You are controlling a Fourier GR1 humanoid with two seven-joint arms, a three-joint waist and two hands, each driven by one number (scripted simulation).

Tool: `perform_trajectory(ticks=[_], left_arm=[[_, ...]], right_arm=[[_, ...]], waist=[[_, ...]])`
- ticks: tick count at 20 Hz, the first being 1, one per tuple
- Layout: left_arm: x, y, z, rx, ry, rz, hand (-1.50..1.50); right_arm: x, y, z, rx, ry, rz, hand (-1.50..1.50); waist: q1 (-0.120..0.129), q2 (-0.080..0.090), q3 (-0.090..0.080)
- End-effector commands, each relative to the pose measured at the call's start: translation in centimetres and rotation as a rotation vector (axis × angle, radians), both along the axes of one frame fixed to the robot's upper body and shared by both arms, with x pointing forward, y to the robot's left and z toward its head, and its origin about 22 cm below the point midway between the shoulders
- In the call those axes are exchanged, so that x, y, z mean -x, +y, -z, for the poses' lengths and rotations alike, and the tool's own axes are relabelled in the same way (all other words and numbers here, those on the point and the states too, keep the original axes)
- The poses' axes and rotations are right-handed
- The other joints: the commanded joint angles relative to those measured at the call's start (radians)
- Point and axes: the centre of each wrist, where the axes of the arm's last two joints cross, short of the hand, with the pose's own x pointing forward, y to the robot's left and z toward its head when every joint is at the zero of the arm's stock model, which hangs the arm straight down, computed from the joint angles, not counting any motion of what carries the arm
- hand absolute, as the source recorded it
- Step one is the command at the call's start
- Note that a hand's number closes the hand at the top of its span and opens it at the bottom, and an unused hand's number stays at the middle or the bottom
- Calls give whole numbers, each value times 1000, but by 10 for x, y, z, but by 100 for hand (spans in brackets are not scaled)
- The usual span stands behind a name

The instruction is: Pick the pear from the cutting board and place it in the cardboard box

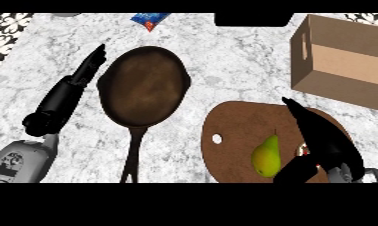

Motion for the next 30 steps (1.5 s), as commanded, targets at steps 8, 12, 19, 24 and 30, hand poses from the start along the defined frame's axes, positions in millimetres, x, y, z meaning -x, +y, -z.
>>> perform_trajectory(ticks=[8, 12, 19, 24, 30], left_arm=[[-10, -1, 19, -5, -10, -1, 0], [-3, 3, -13, 1, 15, -8, 0], [0, 14, 1, -19, -2, -6, 0], [0, 19, -3, 2, -5, 8, 0], [-14, 2, 12, 1, 6, -5, 0]], right_arm=[[1, 11, 24, 10, 95, 75, -150], [2, 28, 32, 57, 129, 108, -150], [0, -6, 58, 40, 134, 135, -150], [-14, 13, 70, 9, 125, 91, -150], [-8, 10, 87, 77, -30, -20, 150]], waist=[[-11, 1, 0], [-2, -2, 0], [-7, 0, 1], [-3, 0, 1], [-9, 2, 1]])
